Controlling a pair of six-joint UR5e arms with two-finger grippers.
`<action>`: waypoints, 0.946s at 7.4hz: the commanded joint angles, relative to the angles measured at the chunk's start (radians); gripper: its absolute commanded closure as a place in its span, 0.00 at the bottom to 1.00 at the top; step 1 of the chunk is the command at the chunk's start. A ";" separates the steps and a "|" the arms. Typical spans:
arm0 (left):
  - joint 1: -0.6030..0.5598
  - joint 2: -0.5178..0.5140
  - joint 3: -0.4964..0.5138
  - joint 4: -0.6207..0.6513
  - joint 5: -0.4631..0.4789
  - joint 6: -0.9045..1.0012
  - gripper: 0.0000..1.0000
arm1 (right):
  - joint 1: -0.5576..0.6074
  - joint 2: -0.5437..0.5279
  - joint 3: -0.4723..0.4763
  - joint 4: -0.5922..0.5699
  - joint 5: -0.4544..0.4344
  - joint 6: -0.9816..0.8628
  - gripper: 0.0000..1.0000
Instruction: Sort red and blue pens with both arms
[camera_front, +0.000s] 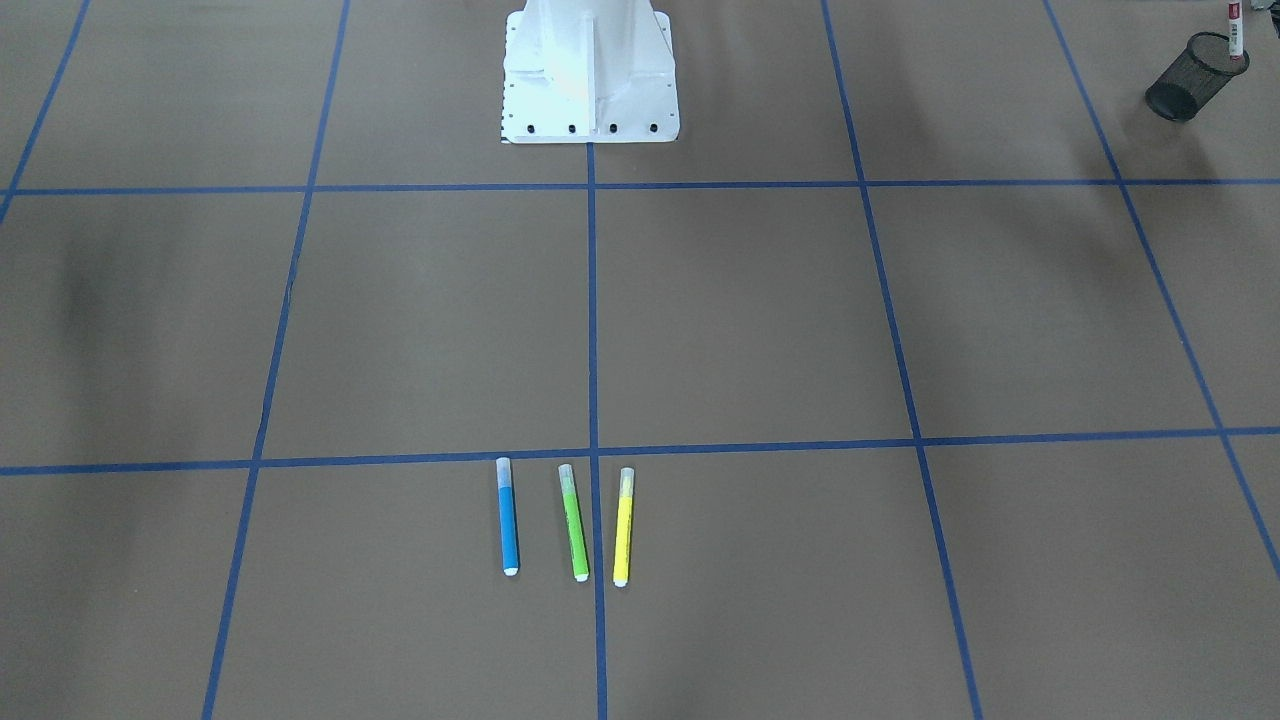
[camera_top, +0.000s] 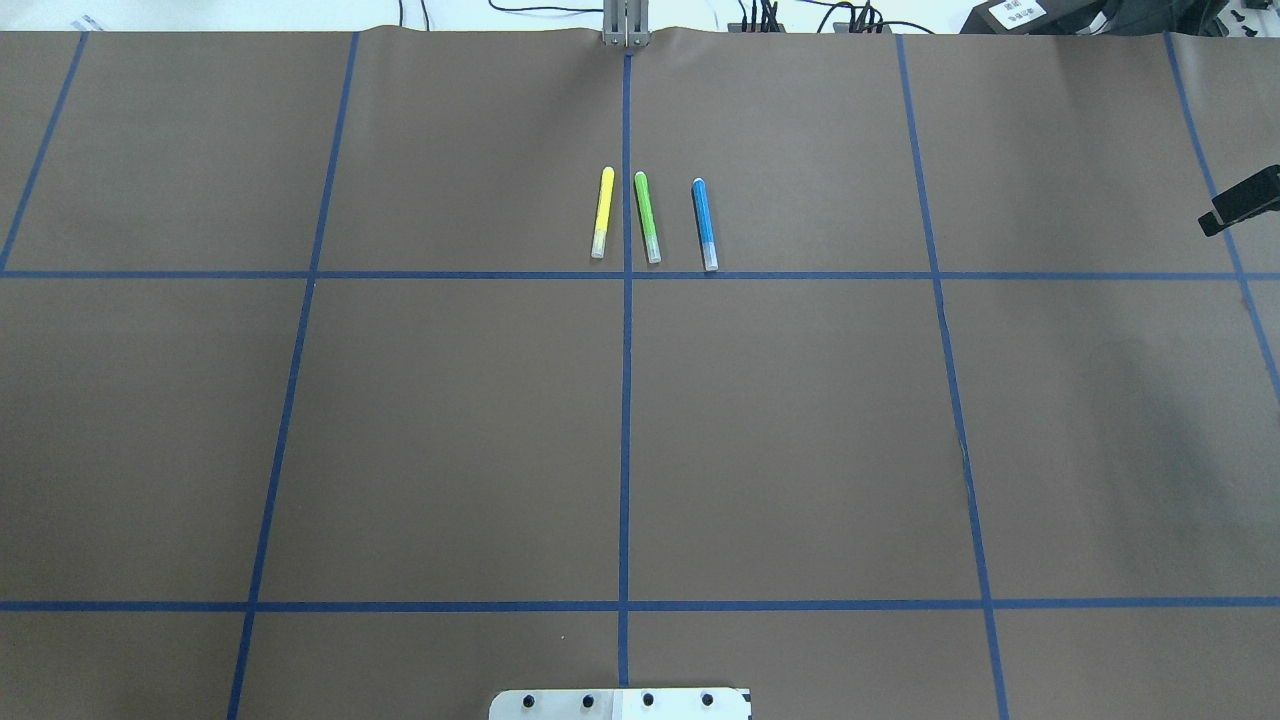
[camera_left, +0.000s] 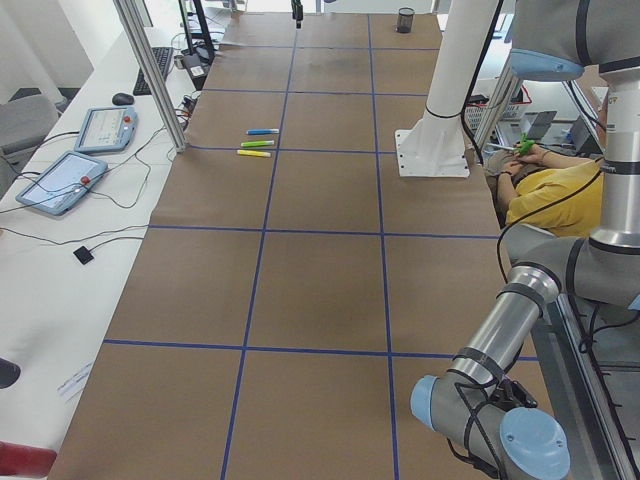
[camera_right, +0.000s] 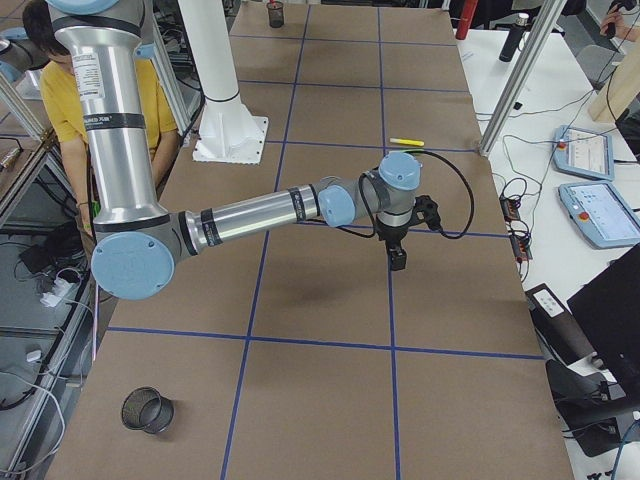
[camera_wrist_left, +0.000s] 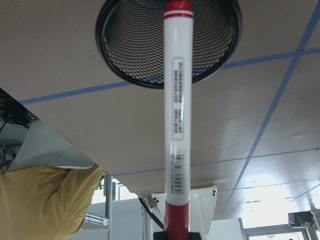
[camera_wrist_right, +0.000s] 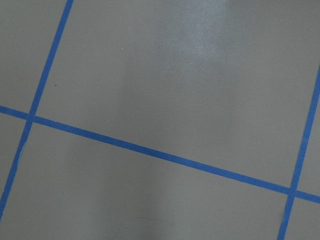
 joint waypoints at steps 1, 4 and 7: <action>0.000 -0.001 0.001 0.000 -0.001 -0.001 0.00 | 0.000 0.001 0.000 0.000 0.000 0.001 0.00; 0.000 -0.052 -0.017 -0.005 -0.003 0.001 0.00 | 0.000 0.001 0.000 0.000 0.000 0.002 0.00; 0.003 -0.162 -0.078 -0.104 -0.058 -0.001 0.00 | 0.000 0.001 0.000 -0.002 0.000 0.002 0.00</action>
